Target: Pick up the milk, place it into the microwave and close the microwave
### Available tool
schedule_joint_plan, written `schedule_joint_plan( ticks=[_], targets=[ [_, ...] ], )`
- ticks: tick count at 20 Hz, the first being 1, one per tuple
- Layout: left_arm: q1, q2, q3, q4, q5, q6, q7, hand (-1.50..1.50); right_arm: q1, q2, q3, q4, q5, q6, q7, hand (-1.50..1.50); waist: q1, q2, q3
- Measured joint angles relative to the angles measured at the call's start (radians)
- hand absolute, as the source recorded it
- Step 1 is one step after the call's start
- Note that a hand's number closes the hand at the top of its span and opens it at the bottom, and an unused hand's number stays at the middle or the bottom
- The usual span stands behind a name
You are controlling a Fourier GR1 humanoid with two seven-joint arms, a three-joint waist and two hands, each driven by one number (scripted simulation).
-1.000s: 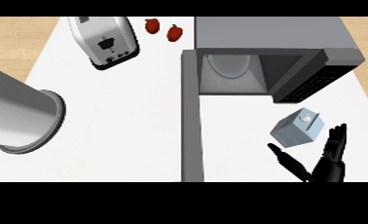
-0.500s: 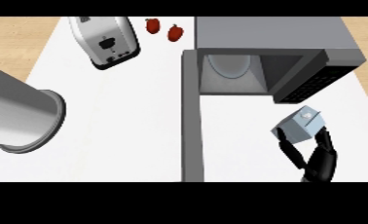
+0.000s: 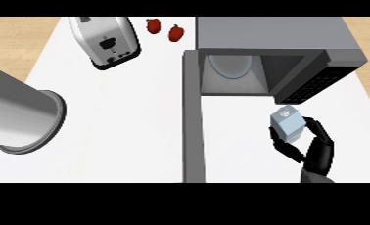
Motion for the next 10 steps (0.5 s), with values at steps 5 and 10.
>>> schedule_joint_plan(
  ticks=[5, 10],
  targets=[
    [-0.022, 0.021, 0.001, 0.021, 0.014, 0.002, 0.009, -1.50, -0.088, -0.051, 0.088, 0.079, 0.052, 0.134, 0.020, 1.50, 0.013, 0.004, 0.000],
    [-0.033, 0.026, 0.009, 0.037, 0.012, 0.003, 0.007, -1.50, -0.137, -0.054, 0.163, 0.126, 0.076, 0.290, 0.018, 1.50, 0.010, 0.003, 0.000]
  ],
)
